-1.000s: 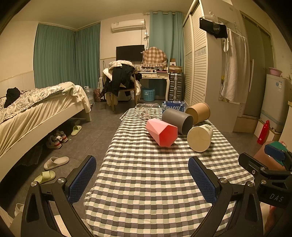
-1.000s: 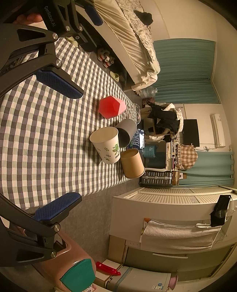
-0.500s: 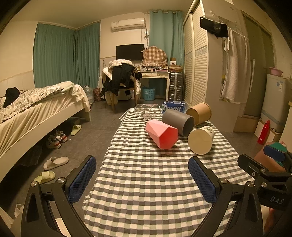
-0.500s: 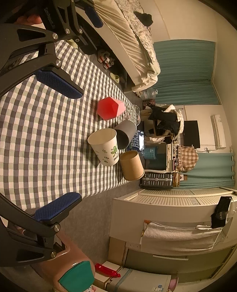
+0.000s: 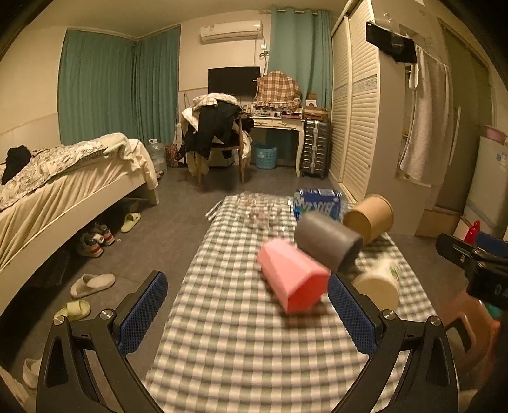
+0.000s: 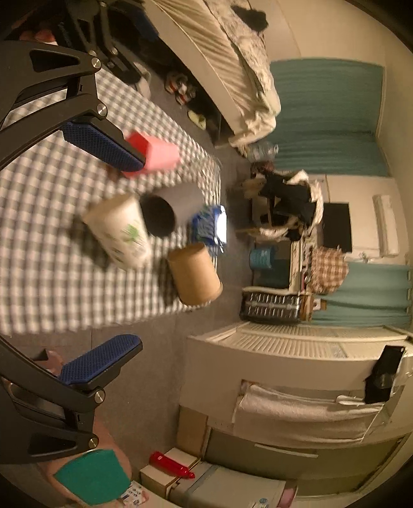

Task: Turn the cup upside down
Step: 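Reach the right gripper to the tan kraft cup and close on its side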

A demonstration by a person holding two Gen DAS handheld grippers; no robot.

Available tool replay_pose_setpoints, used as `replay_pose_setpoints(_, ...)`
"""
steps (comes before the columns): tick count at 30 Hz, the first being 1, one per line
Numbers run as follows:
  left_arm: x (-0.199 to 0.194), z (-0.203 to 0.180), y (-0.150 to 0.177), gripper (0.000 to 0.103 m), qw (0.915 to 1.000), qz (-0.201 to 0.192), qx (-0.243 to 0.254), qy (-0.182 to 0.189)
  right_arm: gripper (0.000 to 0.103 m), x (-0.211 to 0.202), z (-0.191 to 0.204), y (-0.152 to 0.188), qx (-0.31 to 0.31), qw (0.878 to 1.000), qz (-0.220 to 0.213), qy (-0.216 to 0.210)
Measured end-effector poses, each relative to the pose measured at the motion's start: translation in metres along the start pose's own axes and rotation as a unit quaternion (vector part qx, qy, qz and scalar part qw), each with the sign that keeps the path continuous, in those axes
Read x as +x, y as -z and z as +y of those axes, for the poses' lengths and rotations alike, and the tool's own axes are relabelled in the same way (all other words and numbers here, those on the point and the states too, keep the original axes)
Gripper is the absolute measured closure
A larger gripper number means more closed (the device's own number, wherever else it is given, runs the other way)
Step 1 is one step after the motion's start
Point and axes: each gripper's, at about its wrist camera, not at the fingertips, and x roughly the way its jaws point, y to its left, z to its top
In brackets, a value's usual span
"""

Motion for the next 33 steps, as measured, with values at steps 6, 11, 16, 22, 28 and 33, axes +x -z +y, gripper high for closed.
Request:
replay_pose_setpoints(6, 0.054, -0.003, -0.048, 0.0, 0.9998, -0.013, 0.014, -0.003, 0.0, 0.076, -0.016, -0.042, 0.049, 0.997, 0.042, 0.037)
replay_pose_setpoints(11, 0.104, -0.008, -0.071, 0.0, 0.9997, -0.009, 0.023, 0.002, 0.0, 0.143, -0.02, -0.066, 0.087, 0.991, 0.079, 0.058)
replay_pose_setpoints(16, 0.138, -0.002, -0.069, 0.0, 0.9996, 0.009, 0.024, -0.009, 0.0, 0.193, -0.027, -0.081, 0.13, 0.982, 0.112, 0.079)
replay_pose_setpoints(22, 0.151, 0.011, -0.057, 0.0, 0.9995, 0.029, 0.011, -0.01, 0.0, 0.24, -0.037, -0.083, 0.157, 0.97, 0.157, 0.103)
replay_pose_setpoints(28, 0.153, 0.013, -0.055, 0.0, 0.9994, 0.034, 0.01, -0.007, 0.0, 0.249, -0.038, -0.078, 0.165, 0.967, 0.17, 0.092)
replay_pose_setpoints(33, 0.152, 0.012, -0.055, 0.0, 0.9994, 0.033, 0.007, -0.006, 0.0, 0.239, -0.042, -0.072, 0.172, 0.965, 0.177, 0.086)
